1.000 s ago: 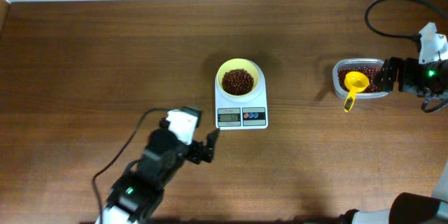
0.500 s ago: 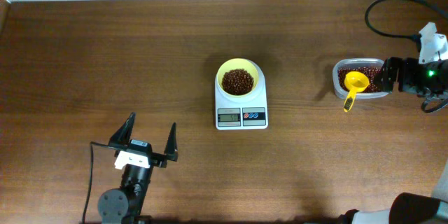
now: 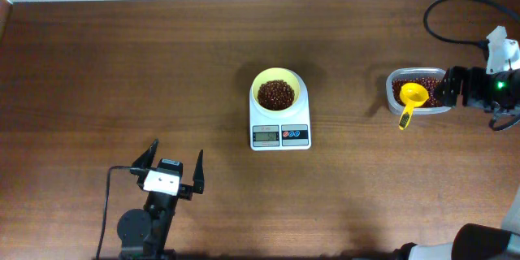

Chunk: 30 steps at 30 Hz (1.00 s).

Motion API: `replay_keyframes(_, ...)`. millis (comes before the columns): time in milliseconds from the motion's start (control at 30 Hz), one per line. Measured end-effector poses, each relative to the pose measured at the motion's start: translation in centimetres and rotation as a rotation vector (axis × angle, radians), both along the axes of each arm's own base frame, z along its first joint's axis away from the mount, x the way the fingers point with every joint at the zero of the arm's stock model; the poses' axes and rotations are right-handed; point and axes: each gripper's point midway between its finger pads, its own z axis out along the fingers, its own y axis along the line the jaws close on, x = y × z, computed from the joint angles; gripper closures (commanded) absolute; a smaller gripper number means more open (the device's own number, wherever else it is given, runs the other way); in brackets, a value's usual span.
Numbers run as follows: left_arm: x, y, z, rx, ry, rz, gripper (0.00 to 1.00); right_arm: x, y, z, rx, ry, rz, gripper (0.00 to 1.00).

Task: Scoop item into bowl and weigh 50g on scale

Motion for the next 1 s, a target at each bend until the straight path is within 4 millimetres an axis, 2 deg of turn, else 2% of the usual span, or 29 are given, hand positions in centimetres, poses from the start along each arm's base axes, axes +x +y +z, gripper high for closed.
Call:
replay_keyframes(200,0.12,0.74,-0.04,0.004,0.001,0.044,0.01,0.00,0.01,0.00,0.000,0.000,0.001,0.01)
replay_keyframes(1000,0.12,0.83,-0.07,0.008,0.002,0.048,0.01,0.00,0.00,0.00,0.000,0.000,0.000,0.01)
